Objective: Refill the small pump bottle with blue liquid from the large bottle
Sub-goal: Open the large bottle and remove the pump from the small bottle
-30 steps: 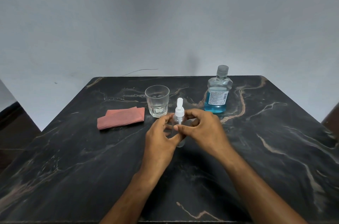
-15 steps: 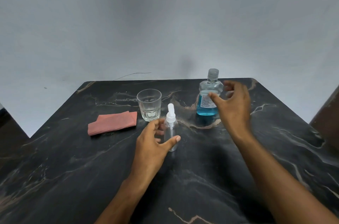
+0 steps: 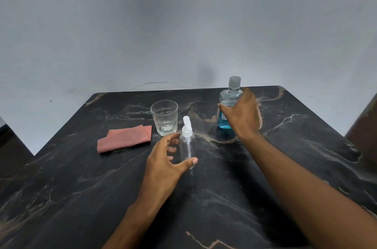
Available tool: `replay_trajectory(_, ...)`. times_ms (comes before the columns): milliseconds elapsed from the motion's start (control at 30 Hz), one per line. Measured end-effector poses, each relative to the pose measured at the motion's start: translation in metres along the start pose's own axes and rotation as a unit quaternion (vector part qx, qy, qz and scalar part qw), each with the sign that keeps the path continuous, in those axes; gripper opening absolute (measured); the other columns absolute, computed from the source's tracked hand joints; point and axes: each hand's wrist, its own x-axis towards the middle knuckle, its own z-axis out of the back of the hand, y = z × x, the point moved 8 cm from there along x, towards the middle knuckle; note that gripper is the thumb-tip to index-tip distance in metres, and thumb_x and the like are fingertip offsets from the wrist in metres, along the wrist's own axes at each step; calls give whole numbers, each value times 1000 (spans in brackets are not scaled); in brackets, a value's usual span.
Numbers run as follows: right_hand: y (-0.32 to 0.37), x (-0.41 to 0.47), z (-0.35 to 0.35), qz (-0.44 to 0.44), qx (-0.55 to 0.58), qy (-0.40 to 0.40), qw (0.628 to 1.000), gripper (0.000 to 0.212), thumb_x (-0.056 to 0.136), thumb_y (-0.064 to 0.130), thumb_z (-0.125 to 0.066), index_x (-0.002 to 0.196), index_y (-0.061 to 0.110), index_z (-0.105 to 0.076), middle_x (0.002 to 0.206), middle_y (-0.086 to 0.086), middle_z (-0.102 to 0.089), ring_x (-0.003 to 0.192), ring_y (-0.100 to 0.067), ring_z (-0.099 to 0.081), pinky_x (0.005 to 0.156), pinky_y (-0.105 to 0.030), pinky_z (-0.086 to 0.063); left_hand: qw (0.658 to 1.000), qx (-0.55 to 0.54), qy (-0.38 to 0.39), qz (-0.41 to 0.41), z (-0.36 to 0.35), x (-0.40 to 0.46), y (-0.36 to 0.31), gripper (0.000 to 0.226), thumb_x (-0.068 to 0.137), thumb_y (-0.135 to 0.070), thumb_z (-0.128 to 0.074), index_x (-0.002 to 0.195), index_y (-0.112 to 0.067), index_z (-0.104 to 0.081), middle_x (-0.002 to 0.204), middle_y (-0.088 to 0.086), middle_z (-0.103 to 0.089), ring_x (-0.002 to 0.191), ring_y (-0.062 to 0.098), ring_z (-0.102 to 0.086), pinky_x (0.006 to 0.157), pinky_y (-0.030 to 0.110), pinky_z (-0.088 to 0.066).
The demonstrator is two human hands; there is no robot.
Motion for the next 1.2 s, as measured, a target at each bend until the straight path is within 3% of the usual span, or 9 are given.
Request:
replay_trajectory(100,2,-1,1,-1,2,0,1000,85,73,44,-80,139,9,-40,131,-12,-55,118,-30,-57,98,-47,-51,1000,2,5,10,-2,-1,3,79,70,-32,-93,136,-44,-51,119,-21,-62,108,0,-60,88,18,-50)
replay_trajectory(433,9,-49,25,37,43,27,998,97,69,48,-78,149,14,-34,134,-5,-51,120,-22,-53,96,-39,-51,1000,0,-2,13,-4,-1,4,78,70,-31,-93,128,-50,-46,122,-19,-62,109,-2,-60,87,16,-48)
replay_trajectory(533,14,-70,34,45,68,40,996,96,68,48,-78,148,18,-35,134,-1,-52,117,-16,-54,90,-30,-50,1000,1,-12,11,-4,-2,5,78,69,-31,-94,128,-50,-46,120,-19,-62,109,-1,-61,87,16,-48)
replay_trajectory(833,27,-116,48,69,85,35,993,93,69,43,-82,147,21,-36,134,1,-53,117,-14,-55,91,-25,-47,1000,-1,-16,14,-3,-2,7,78,70,-31,-93,135,-40,-53,124,-14,-65,111,2,-62,91,22,-52)
replay_trajectory(1200,28,-128,52,61,87,2,994,86,74,43,-81,145,20,-38,132,-1,-52,120,-18,-53,96,-38,-52,1000,-6,-18,12,-7,-3,2,77,72,-33,-92,140,-31,-56,127,-14,-67,112,0,-63,91,18,-51)
